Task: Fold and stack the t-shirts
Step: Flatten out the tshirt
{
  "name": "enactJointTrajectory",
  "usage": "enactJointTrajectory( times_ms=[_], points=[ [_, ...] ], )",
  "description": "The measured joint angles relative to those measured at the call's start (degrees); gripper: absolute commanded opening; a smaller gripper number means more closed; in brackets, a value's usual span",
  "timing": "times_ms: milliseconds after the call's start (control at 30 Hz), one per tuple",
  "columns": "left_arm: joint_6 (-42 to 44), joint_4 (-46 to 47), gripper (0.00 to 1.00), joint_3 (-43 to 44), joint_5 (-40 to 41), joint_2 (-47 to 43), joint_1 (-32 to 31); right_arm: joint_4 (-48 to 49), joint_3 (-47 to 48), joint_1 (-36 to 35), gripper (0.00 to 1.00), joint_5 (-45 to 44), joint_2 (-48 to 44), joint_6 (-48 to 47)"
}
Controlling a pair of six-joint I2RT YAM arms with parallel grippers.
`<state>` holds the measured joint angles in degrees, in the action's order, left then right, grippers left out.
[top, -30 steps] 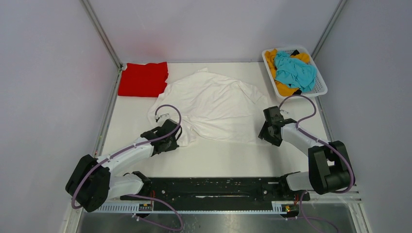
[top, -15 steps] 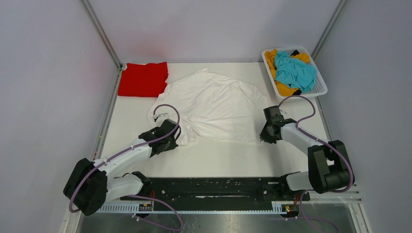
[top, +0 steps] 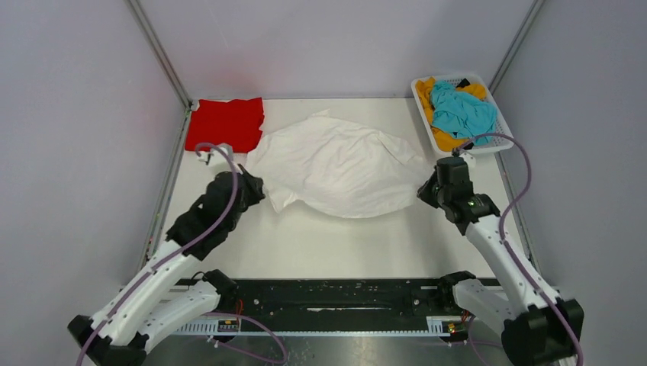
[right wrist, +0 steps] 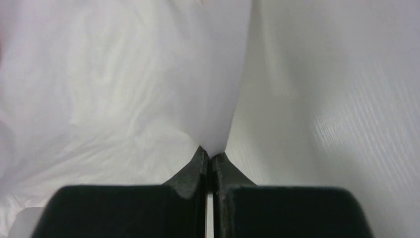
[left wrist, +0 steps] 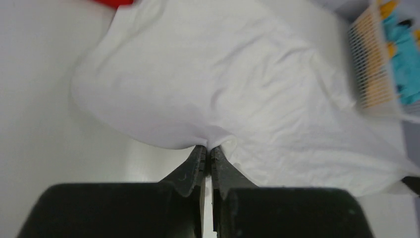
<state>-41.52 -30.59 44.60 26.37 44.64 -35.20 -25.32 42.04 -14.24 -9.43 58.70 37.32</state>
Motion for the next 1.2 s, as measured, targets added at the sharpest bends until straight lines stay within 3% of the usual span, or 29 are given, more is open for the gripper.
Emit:
enactJointTrajectory(
  times_ms=[200, 433, 800, 933, 1067, 1200],
  points=[
    [7.3, 2.97, 0.0, 12.44, 0.61, -6.29, 0.0, -3.39, 9.62, 0.0, 0.0, -0.66, -13.86, -0.92],
    [16.33, 5.42, 0.0, 26.86, -3.93, -10.6, 0.0, -7.54, 24.11, 0.0, 0.0, -0.63, -21.92, -2.45],
    [27.67, 3.28, 0.0, 62.16, -18.71, -3.45, -0.04, -11.45, 40.72, 0.0, 0.0, 2.05, -30.25, -4.31],
    [29.51, 1.53, 0.0, 71.08, -22.36, 0.22, -0.04, -11.72, 45.13, 0.0, 0.0, 3.08, -31.36, -4.7],
    [31.08, 0.9, 0.0, 73.44, -23.82, 2.08, -0.04, -11.67, 46.84, 0.0, 0.0, 2.56, -31.58, -5.42],
    [33.16, 2.32, 0.0, 69.44, -20.98, 2.78, -0.04, -11.65, 44.44, 0.0, 0.0, -0.15, -31.54, -5.97]
  ],
)
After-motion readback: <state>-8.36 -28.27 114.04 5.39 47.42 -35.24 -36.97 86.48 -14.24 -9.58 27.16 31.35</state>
